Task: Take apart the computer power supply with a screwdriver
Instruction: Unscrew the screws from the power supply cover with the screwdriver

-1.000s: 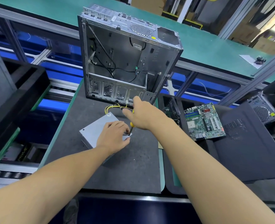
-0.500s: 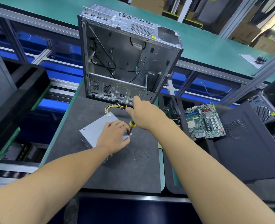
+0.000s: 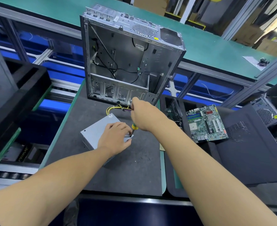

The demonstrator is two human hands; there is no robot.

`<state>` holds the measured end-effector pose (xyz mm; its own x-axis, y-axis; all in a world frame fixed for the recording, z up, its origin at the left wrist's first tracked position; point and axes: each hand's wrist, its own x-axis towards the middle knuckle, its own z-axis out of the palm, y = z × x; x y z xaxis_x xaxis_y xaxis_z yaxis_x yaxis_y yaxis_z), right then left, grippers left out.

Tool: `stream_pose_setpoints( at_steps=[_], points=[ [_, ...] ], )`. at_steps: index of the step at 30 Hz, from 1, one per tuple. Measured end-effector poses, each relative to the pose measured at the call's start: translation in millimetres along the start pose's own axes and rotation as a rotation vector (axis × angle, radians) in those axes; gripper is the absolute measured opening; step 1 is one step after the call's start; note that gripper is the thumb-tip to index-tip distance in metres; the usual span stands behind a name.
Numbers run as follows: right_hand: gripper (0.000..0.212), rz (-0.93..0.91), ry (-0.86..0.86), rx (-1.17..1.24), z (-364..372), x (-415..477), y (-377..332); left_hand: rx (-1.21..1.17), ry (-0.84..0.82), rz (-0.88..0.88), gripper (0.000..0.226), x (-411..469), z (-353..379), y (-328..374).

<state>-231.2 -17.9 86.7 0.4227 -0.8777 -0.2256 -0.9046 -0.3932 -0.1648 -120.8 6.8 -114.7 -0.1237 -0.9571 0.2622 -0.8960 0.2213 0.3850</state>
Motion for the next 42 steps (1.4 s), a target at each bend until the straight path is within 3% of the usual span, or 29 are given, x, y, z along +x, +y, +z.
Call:
stream_pose_setpoints(
  at_steps=[4,8,13,17,23,29,33,38,42],
  points=[
    [0.027,0.011,-0.110,0.036,-3.6,-1.4,-1.0,0.041,0.031,0.010,0.014,-1.4,-0.4,1.1],
    [0.033,0.069,0.002,-0.093,-0.1,-5.2,-1.4,0.035,0.006,0.018,0.017,-0.8,-1.4,0.5],
    [0.020,0.029,-0.018,-0.037,-0.7,-2.9,0.8,0.027,-0.024,0.003,0.020,-0.2,-2.1,0.6],
    [0.031,0.065,-0.052,-0.060,-2.4,-3.0,0.3,0.036,-0.021,0.001,0.023,0.1,-2.4,1.2],
    [0.028,0.101,0.071,-0.182,1.4,-4.8,-0.8,0.019,-0.035,-0.009,0.023,-0.5,-3.7,1.3],
    [0.034,0.067,-0.037,-0.077,-2.9,-5.9,-3.1,0.036,-0.026,-0.015,0.021,0.0,-3.4,2.0],
    [0.037,0.114,0.013,-0.129,0.2,-5.5,-4.2,0.043,-0.050,-0.018,0.026,0.4,-2.3,0.9],
    [0.023,0.064,0.014,-0.129,0.7,-3.3,-1.2,0.027,-0.018,-0.015,0.019,1.0,-1.6,1.3],
    [0.037,0.052,-0.083,-0.088,-2.2,-4.6,-2.5,0.050,-0.003,-0.016,0.020,1.1,-0.7,1.9]
  ],
)
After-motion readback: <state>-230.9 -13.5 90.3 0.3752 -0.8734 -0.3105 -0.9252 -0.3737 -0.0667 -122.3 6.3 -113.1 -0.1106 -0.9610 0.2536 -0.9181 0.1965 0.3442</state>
